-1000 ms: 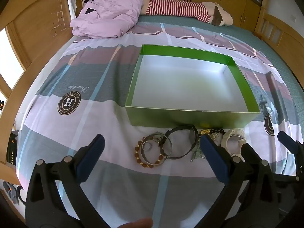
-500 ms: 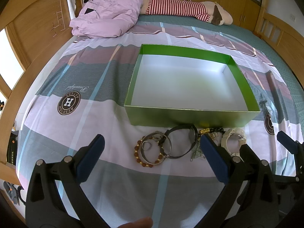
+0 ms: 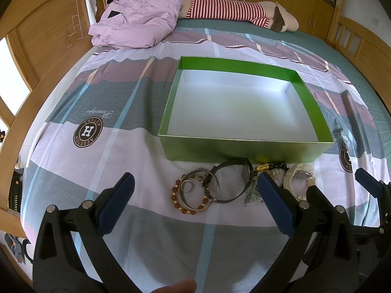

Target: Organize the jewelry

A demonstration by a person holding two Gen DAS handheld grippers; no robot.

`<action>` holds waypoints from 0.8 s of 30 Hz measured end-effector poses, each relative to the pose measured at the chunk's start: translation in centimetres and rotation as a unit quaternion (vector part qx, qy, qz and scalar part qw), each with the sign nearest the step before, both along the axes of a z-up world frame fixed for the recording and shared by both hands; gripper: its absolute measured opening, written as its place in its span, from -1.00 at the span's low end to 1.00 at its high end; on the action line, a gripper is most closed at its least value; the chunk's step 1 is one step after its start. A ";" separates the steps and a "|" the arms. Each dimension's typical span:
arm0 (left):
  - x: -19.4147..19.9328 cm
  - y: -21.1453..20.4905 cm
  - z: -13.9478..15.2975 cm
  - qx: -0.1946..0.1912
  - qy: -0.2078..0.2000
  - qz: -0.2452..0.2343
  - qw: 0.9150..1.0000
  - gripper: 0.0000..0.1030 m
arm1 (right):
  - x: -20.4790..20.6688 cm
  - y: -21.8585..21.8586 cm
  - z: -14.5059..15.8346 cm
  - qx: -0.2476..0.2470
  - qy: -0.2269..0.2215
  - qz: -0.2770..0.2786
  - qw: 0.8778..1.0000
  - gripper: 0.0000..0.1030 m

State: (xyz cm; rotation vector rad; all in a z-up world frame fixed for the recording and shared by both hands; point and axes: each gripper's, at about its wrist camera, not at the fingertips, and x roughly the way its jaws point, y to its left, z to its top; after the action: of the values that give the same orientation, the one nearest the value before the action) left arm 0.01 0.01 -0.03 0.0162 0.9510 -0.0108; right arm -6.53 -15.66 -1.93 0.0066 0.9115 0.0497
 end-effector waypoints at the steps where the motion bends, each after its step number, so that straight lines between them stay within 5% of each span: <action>1: 0.0 0.0 0.0 0.000 0.000 0.000 1.000 0.96 | 0.0 0.0 0.0 0.000 0.000 0.000 1.000 0.97; 24: -0.4 -0.6 -0.4 0.001 0.001 0.000 1.000 0.96 | -0.1 0.2 -0.3 0.001 0.003 0.001 1.000 0.97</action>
State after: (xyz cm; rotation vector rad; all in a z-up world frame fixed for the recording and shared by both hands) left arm -0.35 -0.62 -0.43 0.0175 0.9535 -0.0104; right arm -6.59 -15.47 -2.25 0.0084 0.9166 0.0521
